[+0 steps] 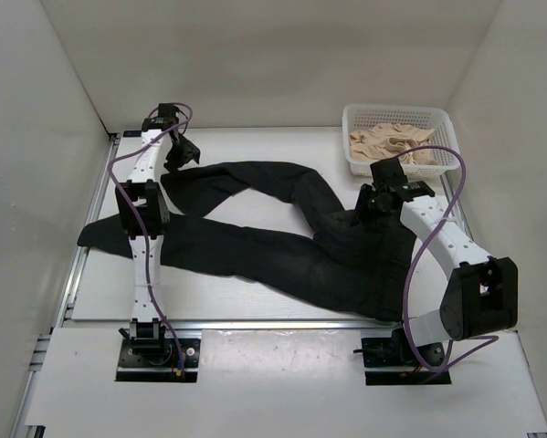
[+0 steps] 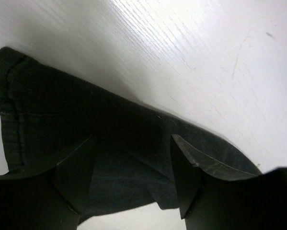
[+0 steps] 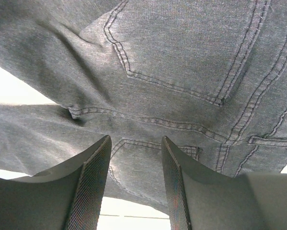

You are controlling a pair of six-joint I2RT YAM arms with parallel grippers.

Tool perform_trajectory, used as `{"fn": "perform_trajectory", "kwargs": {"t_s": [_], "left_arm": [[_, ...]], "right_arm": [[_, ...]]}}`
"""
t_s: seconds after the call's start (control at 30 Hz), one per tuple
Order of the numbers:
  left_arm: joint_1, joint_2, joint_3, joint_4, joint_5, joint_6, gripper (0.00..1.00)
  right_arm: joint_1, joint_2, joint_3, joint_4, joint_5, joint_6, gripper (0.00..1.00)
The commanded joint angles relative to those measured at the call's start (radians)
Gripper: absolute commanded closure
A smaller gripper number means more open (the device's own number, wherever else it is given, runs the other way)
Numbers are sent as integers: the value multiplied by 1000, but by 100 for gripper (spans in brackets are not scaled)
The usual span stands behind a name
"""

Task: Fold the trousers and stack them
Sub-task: Flatten the trousers out

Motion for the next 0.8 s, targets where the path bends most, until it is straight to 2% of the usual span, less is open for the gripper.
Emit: {"fn": "perform_trajectory", "kwargs": {"t_s": [0.0,0.07,0.1,0.2,0.23,0.33,0.5,0.6,0.63,0.77], "left_arm": [[-8,15,31,12,-32,-23,29],[-8,29,48,12,-23,-23,41],[-8,38,60,12,-23,-23,57],[-8,38,122,34,-2,-5,86],[-8,38,164,34,9,7,90],[-8,-19,194,67,20,30,90],[-17,-202,249,153,49,110,90],[-27,-317,231,179,49,175,90],[-27,-354,199,180,49,184,90],[-27,-574,-132,201,-73,219,90]], "right_arm": [[-3,10,26,-20,-9,-31,48],[-3,19,35,-20,-9,-31,48],[-3,19,35,-20,1,-40,48],[-3,19,35,-30,2,-40,48],[-3,19,35,-30,2,-40,48],[-3,8,35,-39,11,-40,48],[-3,-44,26,-59,69,-31,48],[-3,-55,15,-59,90,-31,48],[-12,-55,15,-59,91,-31,48],[-12,-55,-9,-59,100,-22,48]]}}
